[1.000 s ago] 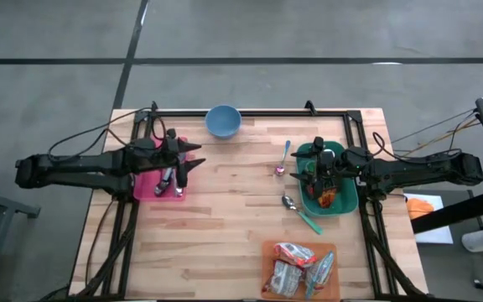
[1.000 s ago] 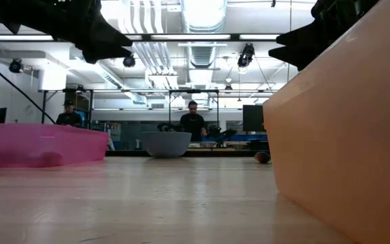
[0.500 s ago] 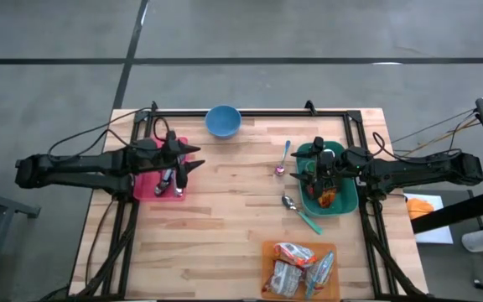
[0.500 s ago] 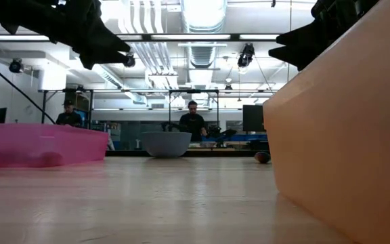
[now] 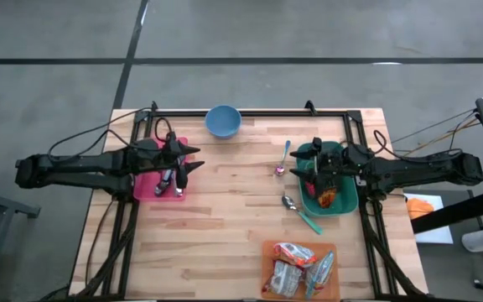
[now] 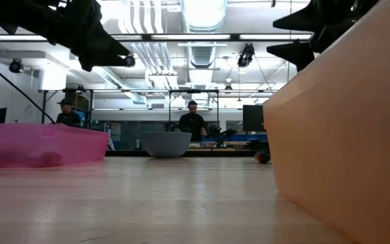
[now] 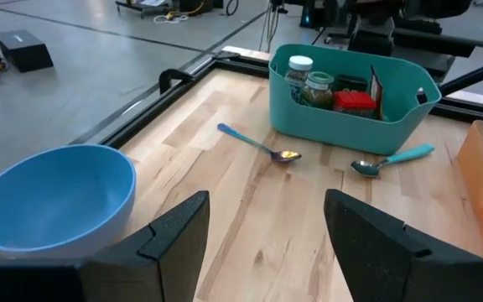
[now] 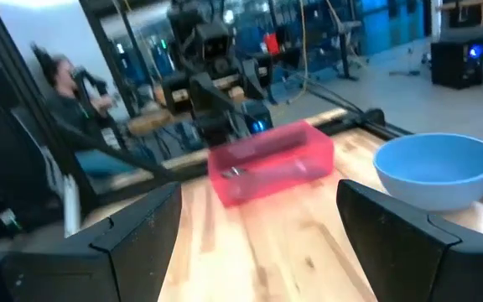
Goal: Pick & Place Food Item
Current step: Put the purple spoon into the pink bin
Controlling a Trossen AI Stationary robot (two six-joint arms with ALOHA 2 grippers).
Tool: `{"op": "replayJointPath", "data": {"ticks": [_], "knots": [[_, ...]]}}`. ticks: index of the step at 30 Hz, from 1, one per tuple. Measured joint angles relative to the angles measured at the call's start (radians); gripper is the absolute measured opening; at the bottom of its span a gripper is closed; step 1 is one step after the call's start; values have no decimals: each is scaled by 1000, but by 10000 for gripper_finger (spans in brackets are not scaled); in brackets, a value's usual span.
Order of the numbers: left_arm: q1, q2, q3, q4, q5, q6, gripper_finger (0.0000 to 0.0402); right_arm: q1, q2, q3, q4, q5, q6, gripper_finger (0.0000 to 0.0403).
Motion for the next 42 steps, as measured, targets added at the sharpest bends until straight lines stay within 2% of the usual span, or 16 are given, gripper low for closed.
{"op": "replayJointPath", "data": {"ticks": [2, 10, 13, 17, 21, 29, 36, 39, 42], "knots": [[0, 0, 0, -6, 0, 0, 238, 0, 4, 39, -85, 15, -31, 315], [0, 0, 0, -7, 0, -14, 238, 0, 56, 280, -485, 241, -37, 315], [0, 0, 0, -10, 0, -14, 238, 0, 90, 371, -595, 264, -21, 315], [0, 0, 0, -11, 0, -13, 238, 0, 157, 505, -715, 263, 168, 315], [0, 0, 0, -11, 0, -11, 238, 0, 245, 663, -923, 263, 266, 315], [0, 0, 0, -11, 0, -11, 238, 0, 516, 943, -1273, 287, 617, 315], [0, 0, 0, -11, 0, -10, 238, 0, 773, 1145, -1422, 288, 747, 315], [0, 0, 0, -11, 0, -11, 238, 0, 858, 1202, -1498, 289, 792, 315], [0, 0, 0, -11, 0, -11, 238, -2, 909, 1225, -1586, 297, 907, 315]]}}
